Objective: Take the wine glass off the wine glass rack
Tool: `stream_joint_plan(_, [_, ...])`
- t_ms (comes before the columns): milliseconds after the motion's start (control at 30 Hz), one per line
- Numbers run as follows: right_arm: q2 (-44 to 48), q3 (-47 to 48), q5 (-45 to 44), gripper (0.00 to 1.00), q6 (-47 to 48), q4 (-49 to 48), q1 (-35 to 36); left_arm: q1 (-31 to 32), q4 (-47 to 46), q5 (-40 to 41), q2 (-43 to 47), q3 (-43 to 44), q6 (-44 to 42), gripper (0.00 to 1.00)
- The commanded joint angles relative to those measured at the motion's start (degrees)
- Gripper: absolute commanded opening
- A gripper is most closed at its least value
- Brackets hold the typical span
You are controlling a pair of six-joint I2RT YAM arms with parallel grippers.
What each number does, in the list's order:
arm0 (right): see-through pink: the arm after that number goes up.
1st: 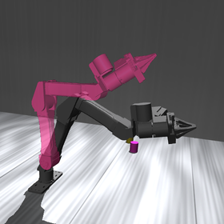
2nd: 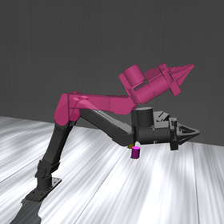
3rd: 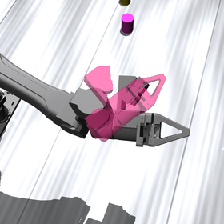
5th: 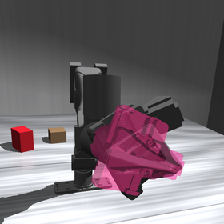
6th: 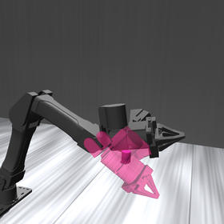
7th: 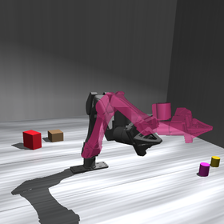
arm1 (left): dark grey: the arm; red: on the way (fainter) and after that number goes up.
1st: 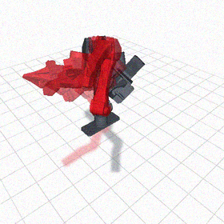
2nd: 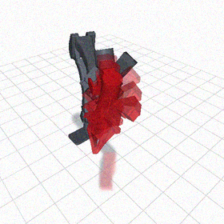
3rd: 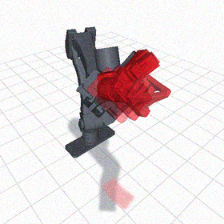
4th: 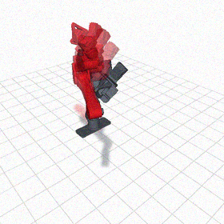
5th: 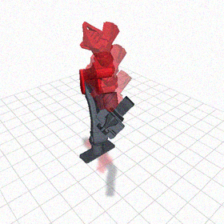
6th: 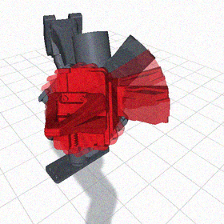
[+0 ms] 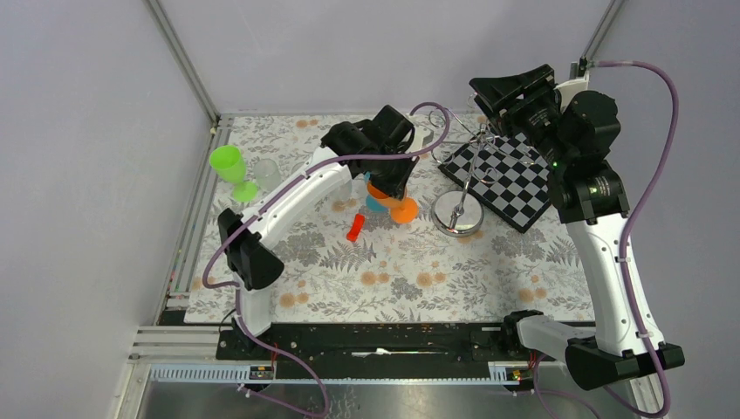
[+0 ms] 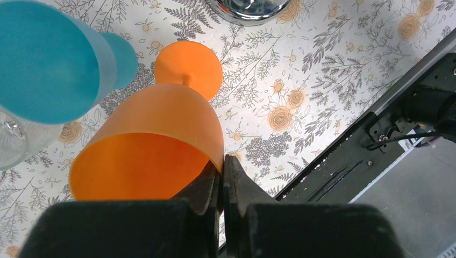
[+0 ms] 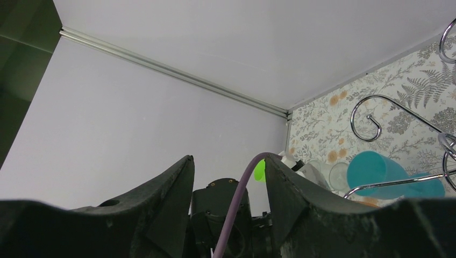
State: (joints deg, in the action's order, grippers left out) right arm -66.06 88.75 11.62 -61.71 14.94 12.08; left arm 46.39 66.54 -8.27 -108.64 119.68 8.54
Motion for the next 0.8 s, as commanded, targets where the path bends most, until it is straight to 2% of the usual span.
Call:
stream_joint_plan(0, [1.5, 0.3, 0.7, 0.58, 0.2, -0.6, -0.6, -0.3, -3.8, 0.1, -0.6, 2.8, 2.5, 0.0])
stream_joint_plan(300, [1.9, -0.3, 1.5, 0.58, -0.2, -0.5, -0.9, -4.5, -8.8, -4.9, -6.0, 5.6, 12.9, 0.0])
stream_joint_plan(600, [2.2, -0.6, 1.5, 0.58, -0.5, 0.0, -1.3, -5.1, -10.9, -6.8, -9.2, 5.7, 15.6, 0.0])
stream_joint_plan(767, [2.2, -0.9, 1.6, 0.58, -0.7, 0.1, -1.3, -5.1, -11.0, -4.0, -9.9, 5.7, 16.5, 0.05])
